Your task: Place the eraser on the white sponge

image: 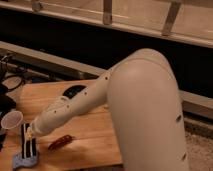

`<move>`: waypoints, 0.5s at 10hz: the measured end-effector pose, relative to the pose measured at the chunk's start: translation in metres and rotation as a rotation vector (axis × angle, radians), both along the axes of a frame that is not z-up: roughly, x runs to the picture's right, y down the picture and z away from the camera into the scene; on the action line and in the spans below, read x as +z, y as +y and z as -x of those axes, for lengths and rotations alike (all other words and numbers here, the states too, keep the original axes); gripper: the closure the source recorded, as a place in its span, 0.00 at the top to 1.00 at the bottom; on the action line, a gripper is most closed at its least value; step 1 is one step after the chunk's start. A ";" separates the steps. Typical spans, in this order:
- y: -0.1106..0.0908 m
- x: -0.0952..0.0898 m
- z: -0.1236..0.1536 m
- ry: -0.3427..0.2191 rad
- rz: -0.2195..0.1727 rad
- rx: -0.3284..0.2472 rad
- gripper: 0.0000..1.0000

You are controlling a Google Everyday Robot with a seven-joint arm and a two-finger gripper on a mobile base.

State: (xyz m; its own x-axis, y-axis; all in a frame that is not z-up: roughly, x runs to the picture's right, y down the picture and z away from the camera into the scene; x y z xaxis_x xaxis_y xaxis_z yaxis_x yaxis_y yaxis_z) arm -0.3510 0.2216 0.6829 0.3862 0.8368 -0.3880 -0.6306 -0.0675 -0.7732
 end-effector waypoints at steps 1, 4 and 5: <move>0.001 0.002 0.003 -0.028 0.014 -0.009 0.00; 0.005 0.000 0.003 0.001 -0.002 -0.006 0.21; 0.004 0.001 0.001 -0.013 0.004 0.001 0.24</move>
